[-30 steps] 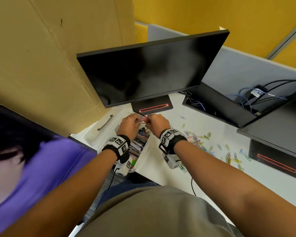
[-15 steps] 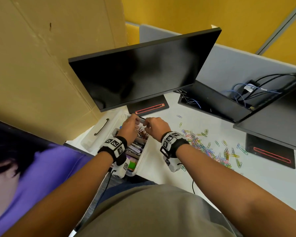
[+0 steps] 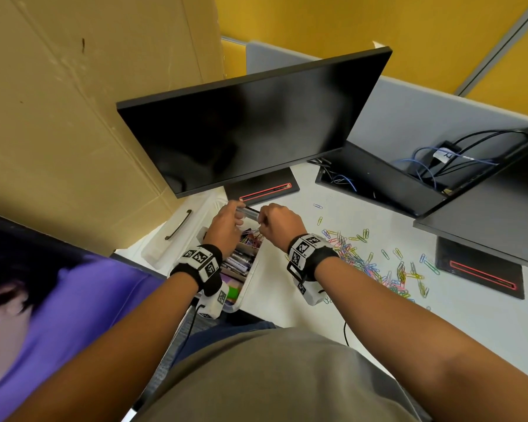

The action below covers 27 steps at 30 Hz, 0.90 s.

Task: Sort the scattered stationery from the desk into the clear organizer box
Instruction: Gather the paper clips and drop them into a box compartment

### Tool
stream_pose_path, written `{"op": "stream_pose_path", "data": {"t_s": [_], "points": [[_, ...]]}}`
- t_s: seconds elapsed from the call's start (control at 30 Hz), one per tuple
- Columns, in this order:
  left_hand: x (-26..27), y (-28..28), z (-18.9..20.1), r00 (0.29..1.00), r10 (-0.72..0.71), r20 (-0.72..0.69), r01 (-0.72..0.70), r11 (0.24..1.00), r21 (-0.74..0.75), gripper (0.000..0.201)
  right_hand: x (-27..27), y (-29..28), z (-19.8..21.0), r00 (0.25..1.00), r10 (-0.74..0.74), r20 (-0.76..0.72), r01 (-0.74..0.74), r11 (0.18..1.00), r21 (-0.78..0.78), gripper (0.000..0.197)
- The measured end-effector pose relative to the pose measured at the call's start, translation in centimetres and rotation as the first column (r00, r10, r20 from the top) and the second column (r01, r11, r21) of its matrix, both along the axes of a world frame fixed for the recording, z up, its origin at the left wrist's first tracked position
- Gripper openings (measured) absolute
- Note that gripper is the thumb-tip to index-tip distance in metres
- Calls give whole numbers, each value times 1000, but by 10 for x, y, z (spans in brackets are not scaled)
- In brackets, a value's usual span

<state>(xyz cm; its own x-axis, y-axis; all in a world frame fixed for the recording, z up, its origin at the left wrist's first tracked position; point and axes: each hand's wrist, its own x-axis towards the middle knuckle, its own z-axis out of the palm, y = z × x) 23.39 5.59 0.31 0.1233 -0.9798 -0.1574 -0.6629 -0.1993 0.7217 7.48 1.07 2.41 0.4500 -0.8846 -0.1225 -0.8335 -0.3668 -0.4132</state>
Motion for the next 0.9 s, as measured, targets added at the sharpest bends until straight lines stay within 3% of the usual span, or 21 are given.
{"op": "stream_pose_path", "data": {"t_s": [0.17, 0.27, 0.53, 0.73, 0.9], "points": [[-3, -2, -6, 1000, -25, 13, 25, 999, -25, 50, 3, 4, -8, 992, 76, -97, -79, 996, -29, 18], [-6, -3, -9, 999, -35, 20, 36, 999, -38, 38, 0, 4, -11, 994, 87, -71, -90, 995, -40, 22], [-38, -12, 6, 997, -1, 80, 4, 999, -41, 25, -38, -5, -9, 994, -83, 68, 86, 995, -55, 22], [-85, -24, 18, 981, -128, 143, 139, 988, -73, 22, -84, -4, -21, 983, -185, 18, 185, 983, -4, 23], [-126, -29, 14, 947, -246, 208, 255, 967, -13, 23, -128, 2, -34, 965, -257, -51, 260, 964, 53, 23]]}}
